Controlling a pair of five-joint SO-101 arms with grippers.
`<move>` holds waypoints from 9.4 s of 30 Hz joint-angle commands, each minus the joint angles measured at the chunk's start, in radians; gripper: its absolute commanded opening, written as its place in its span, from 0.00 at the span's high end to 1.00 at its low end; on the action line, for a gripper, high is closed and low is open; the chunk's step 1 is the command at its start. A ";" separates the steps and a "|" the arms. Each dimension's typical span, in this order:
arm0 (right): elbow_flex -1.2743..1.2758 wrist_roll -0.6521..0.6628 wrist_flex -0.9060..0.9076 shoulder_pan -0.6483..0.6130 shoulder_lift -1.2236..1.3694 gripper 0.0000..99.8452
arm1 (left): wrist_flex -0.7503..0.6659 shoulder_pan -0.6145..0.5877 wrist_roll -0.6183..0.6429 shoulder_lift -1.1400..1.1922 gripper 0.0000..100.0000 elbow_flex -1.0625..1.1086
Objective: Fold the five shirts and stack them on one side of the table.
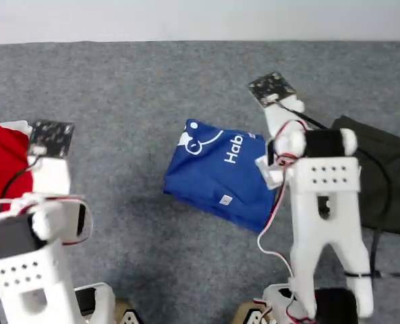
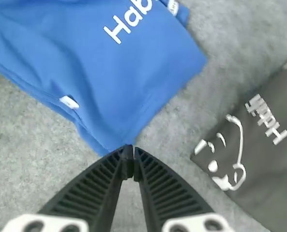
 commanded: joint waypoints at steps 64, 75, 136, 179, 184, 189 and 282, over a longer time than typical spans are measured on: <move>-1.709 -0.005 0.266 -0.131 1.366 0.99 | -0.215 -0.161 -0.080 -0.094 1.00 0.232; -1.269 -0.230 0.260 -0.042 1.066 0.94 | -0.213 -0.161 -0.080 -0.091 1.00 0.232; -1.366 -0.120 0.021 0.050 1.285 0.99 | -0.215 -0.160 -0.080 -0.097 1.00 0.289; -0.799 -0.124 0.260 -0.148 0.803 0.99 | -0.213 -0.161 -0.080 -0.097 1.00 0.282; -0.798 -0.124 0.260 -0.240 0.874 0.99 | -0.213 -0.161 -0.080 -0.097 1.00 0.282; -0.798 -0.126 0.248 -0.280 1.001 0.99 | -0.213 -0.161 -0.080 -0.097 1.00 0.282; -0.810 -0.520 0.097 -0.108 1.171 0.99 | -0.207 -0.161 -0.080 -0.097 1.00 0.286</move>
